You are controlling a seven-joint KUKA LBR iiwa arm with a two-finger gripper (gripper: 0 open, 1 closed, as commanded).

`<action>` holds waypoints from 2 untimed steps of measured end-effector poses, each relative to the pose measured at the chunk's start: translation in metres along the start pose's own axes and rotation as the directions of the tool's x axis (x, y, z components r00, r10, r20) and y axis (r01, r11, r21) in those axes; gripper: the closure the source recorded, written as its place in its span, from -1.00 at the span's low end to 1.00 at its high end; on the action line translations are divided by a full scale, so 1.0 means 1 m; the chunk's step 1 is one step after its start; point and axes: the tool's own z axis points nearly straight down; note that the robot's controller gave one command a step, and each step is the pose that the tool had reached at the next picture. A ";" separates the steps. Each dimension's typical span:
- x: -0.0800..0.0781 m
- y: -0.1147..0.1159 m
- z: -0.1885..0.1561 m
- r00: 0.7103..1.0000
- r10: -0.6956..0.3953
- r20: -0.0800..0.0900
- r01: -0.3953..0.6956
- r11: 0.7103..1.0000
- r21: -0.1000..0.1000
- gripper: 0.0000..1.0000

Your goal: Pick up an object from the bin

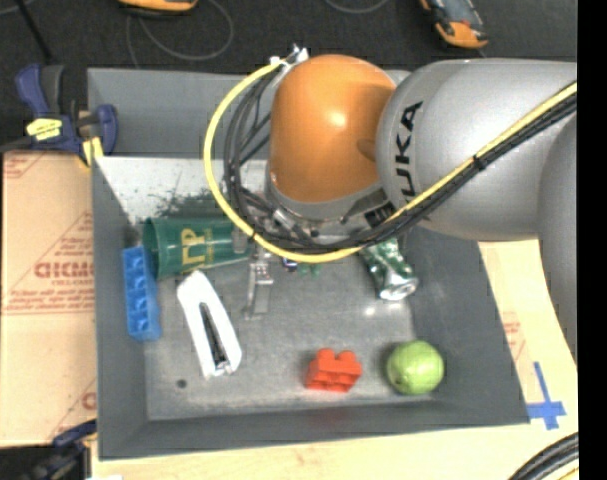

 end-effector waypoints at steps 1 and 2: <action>-0.001 -0.001 -0.005 1.000 0.003 0.008 -0.003 1.000 -0.001 -1.00; 0.042 -0.031 0.033 0.999 -0.049 0.013 0.049 0.999 -0.001 -1.00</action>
Offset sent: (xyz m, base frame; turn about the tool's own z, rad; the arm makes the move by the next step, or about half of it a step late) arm -0.0737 -0.0526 -0.0607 -0.0799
